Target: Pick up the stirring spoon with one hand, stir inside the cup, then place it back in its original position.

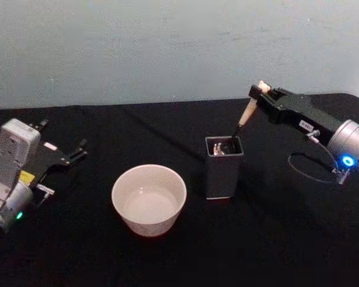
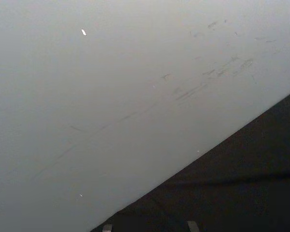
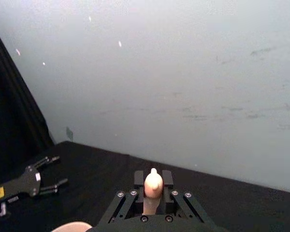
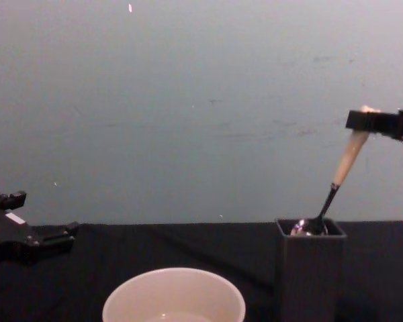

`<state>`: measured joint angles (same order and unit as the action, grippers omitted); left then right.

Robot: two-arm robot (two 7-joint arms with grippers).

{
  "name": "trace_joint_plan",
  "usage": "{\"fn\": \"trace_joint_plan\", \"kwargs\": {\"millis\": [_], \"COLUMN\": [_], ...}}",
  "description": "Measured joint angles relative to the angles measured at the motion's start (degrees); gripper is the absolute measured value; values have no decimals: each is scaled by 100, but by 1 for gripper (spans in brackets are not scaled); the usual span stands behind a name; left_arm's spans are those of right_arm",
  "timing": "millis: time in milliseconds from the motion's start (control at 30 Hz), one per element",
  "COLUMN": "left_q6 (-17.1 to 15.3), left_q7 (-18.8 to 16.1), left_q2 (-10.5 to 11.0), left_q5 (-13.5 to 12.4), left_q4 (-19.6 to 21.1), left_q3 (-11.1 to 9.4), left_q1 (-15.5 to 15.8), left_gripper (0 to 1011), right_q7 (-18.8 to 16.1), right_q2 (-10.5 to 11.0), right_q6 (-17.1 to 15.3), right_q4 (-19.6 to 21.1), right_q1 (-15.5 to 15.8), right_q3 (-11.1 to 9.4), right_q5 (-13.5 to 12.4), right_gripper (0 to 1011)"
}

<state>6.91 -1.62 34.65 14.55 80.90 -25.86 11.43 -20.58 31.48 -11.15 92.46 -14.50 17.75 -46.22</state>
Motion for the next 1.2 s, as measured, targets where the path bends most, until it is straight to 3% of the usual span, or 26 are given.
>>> {"fn": "trace_joint_plan", "kwargs": {"millis": [633,967,1200], "left_q6": [0,0,0], "left_q7": [0,0,0], "left_q2": [0,0,0], "left_q5": [0,0,0], "left_q4": [0,0,0], "left_q3": [0,0,0], "left_q1": [0,0,0], "left_gripper": [1001,1001,1001], "right_q7": [202,183,-2], "right_q2": [97,103,221], "right_q6": [60,97,90], "right_q4": [244,313,378], "right_q1": [-75,-131,-133], "right_q3": [-85,14,167], "right_q5": [-403,-534,-638], "right_gripper": [216,215,216]}}
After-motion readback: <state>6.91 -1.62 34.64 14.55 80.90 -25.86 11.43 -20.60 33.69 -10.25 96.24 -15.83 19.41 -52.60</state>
